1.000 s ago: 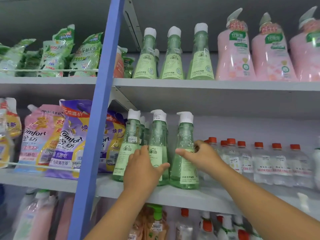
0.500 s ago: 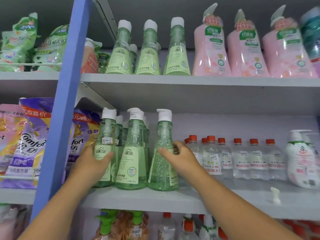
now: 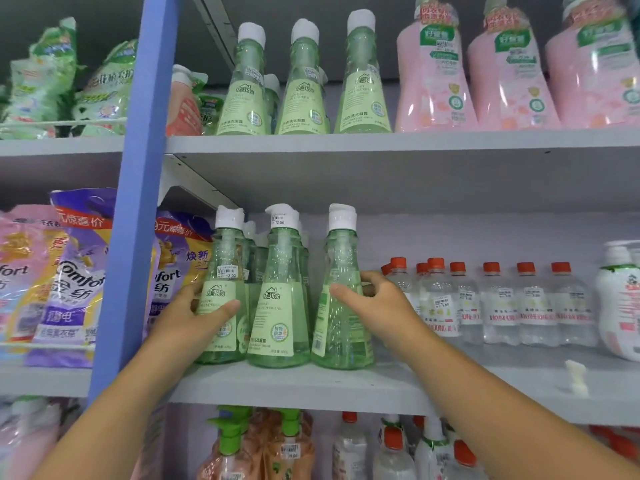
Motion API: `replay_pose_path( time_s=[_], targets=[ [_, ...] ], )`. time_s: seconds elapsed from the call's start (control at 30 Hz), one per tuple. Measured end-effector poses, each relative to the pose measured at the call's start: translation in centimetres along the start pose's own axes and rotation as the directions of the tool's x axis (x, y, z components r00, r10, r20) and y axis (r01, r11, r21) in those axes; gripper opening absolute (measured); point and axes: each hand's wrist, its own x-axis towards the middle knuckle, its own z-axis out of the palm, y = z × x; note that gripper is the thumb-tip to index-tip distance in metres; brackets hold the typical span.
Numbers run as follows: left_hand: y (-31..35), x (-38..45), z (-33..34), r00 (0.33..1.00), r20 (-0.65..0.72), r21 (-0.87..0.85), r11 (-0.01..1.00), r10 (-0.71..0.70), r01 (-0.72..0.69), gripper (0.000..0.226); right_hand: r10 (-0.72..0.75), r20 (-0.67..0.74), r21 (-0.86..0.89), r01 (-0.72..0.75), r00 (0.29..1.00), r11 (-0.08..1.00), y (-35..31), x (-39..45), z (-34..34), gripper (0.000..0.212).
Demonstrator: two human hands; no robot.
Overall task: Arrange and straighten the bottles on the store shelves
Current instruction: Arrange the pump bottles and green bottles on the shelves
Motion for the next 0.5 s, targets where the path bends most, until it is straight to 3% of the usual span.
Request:
replay_pose_path(
  time_s=[0.13, 0.17, 0.27, 0.37, 0.43, 0.5],
  targets=[
    [-0.1, 0.1, 0.0, 1.000, 0.026, -0.068, 0.998, -0.008, 0.009, 0.060, 0.027, 0.006, -0.050, -0.026, 1.000, 0.998, 0.2, 0.1, 0.1, 0.076],
    [-0.2, 0.2, 0.0, 1.000, 0.029, -0.084, 0.996, -0.007, 0.009, 0.060, 0.033, 0.010, -0.033, -0.032, 0.999, 0.999, 0.2, 0.1, 0.0, 0.072],
    [-0.3, 0.1, 0.0, 0.999, 0.051, -0.108, 0.994, 0.002, 0.003, 0.059, 0.030, 0.046, 0.032, -0.031, 0.998, 0.999, 0.2, 0.2, -0.5, 0.027],
    [0.2, -0.5, 0.0, 1.000, 0.024, -0.069, 0.998, 0.002, -0.001, 0.057, 0.032, 0.045, 0.039, -0.034, 0.998, 0.999, 0.4, 0.3, -0.4, 0.015],
    [0.4, -1.2, 0.0, 0.982, -0.129, -0.002, 0.990, 0.138, -0.140, 0.056, 0.032, 0.040, 0.038, -0.034, 0.999, 0.999, 0.3, 0.3, 0.1, 0.030],
    [0.7, -2.2, 0.4, 0.876, -0.265, 0.104, 0.915, 0.403, -0.389, 0.052, 0.022, 0.028, 0.017, -0.023, 0.999, 1.000, 0.2, 0.2, 0.3, 0.053]
  ],
)
